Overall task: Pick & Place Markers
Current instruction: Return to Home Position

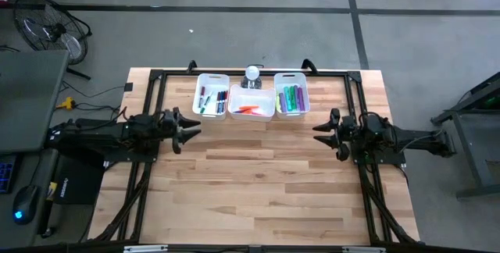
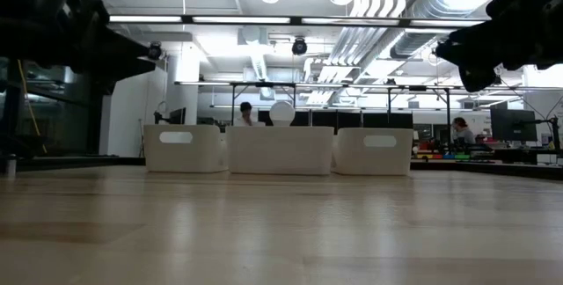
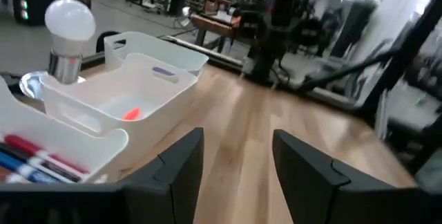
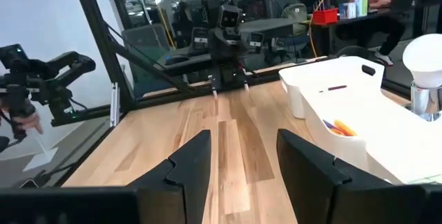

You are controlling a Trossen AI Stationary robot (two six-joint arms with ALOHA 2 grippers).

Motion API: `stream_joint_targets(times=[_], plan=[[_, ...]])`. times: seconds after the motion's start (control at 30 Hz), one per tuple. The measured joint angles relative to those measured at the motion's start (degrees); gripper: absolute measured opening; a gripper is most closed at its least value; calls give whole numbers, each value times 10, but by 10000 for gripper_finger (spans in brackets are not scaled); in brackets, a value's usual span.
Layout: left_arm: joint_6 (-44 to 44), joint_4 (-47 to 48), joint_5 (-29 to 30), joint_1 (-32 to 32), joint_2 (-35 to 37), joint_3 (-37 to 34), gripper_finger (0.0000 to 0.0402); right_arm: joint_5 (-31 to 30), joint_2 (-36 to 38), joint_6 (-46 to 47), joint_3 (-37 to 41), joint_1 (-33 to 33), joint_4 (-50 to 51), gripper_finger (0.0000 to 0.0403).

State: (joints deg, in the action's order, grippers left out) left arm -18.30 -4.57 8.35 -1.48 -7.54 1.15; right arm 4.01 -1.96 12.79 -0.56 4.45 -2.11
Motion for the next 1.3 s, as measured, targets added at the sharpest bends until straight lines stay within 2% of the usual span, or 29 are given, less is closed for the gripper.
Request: stream_joint_targets(times=[0.23,0.33,1.3], plan=[[70,30,17,0,0,0,170,0,0,-2,0,0,1,154],[71,31,31,0,-2,0,170,0,0,-2,0,0,1,154],[71,33,28,0,-2,0,170,0,0,-2,0,0,2,154]])
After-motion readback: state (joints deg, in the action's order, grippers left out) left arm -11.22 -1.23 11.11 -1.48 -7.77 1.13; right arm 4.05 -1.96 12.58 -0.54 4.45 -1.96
